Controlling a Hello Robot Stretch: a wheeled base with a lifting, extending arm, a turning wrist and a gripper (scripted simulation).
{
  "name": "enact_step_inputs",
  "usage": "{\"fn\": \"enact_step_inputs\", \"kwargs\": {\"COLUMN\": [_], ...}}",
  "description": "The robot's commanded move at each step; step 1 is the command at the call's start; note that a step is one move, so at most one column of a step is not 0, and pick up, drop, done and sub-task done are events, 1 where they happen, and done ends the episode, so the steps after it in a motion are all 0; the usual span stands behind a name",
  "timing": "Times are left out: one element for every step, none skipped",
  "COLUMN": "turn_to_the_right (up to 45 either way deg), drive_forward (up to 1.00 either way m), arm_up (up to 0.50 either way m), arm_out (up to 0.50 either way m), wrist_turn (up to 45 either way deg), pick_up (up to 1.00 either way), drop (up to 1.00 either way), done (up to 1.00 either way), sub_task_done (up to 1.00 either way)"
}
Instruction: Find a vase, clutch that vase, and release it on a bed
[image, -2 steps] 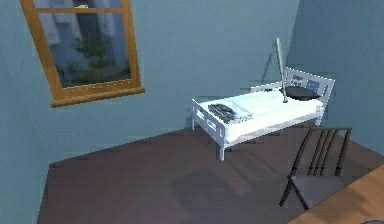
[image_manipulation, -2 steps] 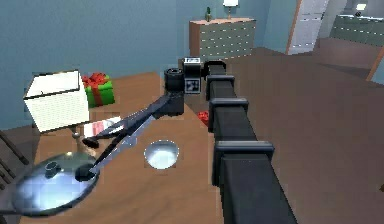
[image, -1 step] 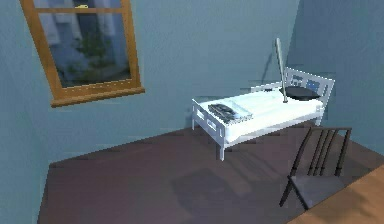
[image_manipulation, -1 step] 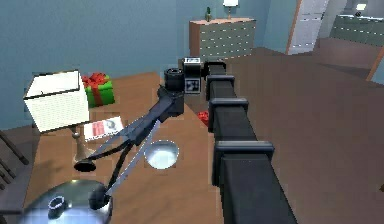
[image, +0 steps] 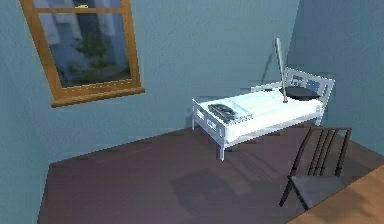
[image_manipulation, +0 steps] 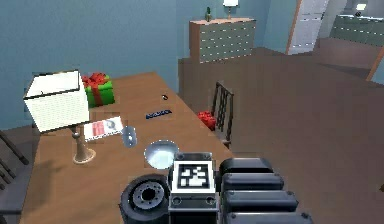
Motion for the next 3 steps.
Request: {"fn": "enact_step_inputs", "kwargs": {"turn_to_the_right": [45.0, 45.0, 45.0], "drive_forward": [0.00, 0.00, 0.00], "arm_up": [0.00, 0.00, 0.00], "arm_out": [0.00, 0.00, 0.00], "wrist_turn": [0.0, 0.0, 0.0], "pick_up": [0.00, 0.00, 0.00], "drop": [0.00, 0.00, 0.00], "done": [0.00, 0.00, 0.00], "sub_task_done": [0.00, 0.00, 0.00]}}
